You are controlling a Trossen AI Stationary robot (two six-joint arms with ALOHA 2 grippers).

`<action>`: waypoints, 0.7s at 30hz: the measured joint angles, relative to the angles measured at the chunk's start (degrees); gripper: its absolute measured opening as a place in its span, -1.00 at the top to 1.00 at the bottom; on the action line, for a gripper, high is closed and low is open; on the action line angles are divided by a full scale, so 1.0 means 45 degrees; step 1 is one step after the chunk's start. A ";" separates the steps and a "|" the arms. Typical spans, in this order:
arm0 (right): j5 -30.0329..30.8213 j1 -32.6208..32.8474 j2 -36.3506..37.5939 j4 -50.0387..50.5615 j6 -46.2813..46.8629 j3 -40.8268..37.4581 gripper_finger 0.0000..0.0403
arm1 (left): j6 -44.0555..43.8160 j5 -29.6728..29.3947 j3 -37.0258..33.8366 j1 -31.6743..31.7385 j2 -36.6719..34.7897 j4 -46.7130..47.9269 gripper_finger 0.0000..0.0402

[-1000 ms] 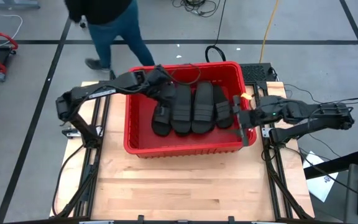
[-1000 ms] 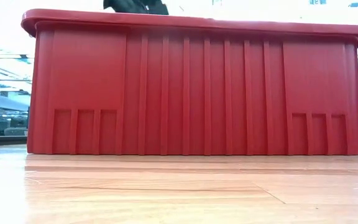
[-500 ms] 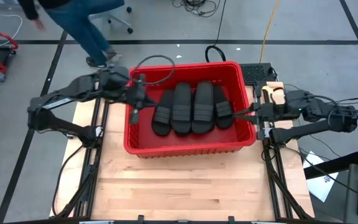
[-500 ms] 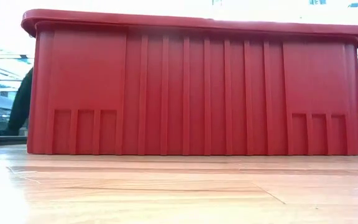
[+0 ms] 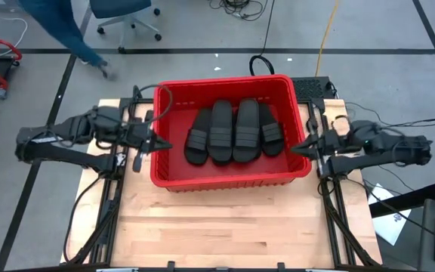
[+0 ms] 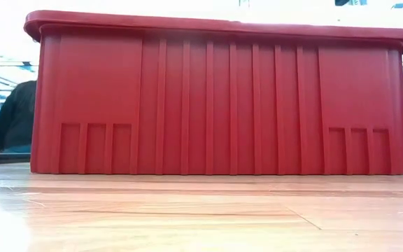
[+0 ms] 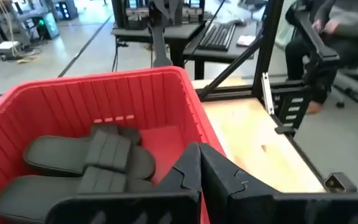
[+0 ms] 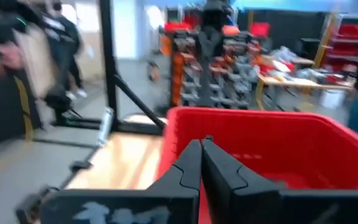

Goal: Pick and place slides into bin
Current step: Return to Home Position

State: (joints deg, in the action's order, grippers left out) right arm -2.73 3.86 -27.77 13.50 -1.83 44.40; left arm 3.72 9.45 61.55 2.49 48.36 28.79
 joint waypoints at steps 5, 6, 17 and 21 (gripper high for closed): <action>-0.0450 0.0005 0.0901 -0.3185 0.0836 -0.2452 1.00 | -0.0829 -0.0490 -0.2081 -0.0552 -0.1248 -0.1777 1.00; -0.0462 0.0005 0.1080 -0.3608 0.0976 -0.2842 1.00 | -0.0932 -0.0523 -0.2439 -0.0619 -0.1489 -0.2040 1.00; -0.0790 0.0005 0.3253 -0.6636 0.1273 -0.5504 1.00 | -0.1524 -0.0895 -0.5063 -0.1085 -0.4092 -0.3467 1.00; -0.0790 0.0005 0.3838 -0.7197 0.1556 -0.6200 1.00 | -0.1609 -0.1249 -0.5786 -0.1095 -0.5161 -0.3539 1.00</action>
State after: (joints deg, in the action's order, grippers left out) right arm -6.28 3.88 -10.50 -18.89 5.17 16.50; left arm -3.52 3.83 35.51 -2.44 25.14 12.86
